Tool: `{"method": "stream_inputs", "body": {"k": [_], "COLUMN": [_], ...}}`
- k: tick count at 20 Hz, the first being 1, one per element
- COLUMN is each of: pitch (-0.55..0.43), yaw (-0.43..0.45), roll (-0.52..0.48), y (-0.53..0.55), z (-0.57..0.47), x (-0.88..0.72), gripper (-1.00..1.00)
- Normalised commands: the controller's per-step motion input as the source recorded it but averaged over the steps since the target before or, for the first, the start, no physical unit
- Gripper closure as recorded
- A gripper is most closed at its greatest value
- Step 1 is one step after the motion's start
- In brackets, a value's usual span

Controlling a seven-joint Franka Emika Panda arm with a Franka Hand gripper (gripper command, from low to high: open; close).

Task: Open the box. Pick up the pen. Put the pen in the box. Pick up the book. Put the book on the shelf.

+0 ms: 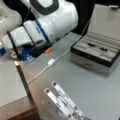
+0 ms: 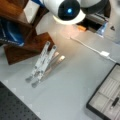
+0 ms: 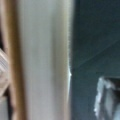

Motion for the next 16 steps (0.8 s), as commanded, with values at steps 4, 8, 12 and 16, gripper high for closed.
{"method": "stream_inputs", "body": {"k": [4, 8, 12, 16], "pitch": [-0.135, -0.129, -0.189, -0.264], "yaw": [0.113, 0.071, -0.012, -0.106], "roll": [-0.045, 0.040, 0.188, 0.290], "y": [0.13, 0.28, 0.50, 0.70], "z": [-0.04, 0.00, -0.01, -0.01], "x": [-0.09, -0.06, 0.00, 0.17], "gripper": [-1.00, -1.00, -1.00, -1.00]}}
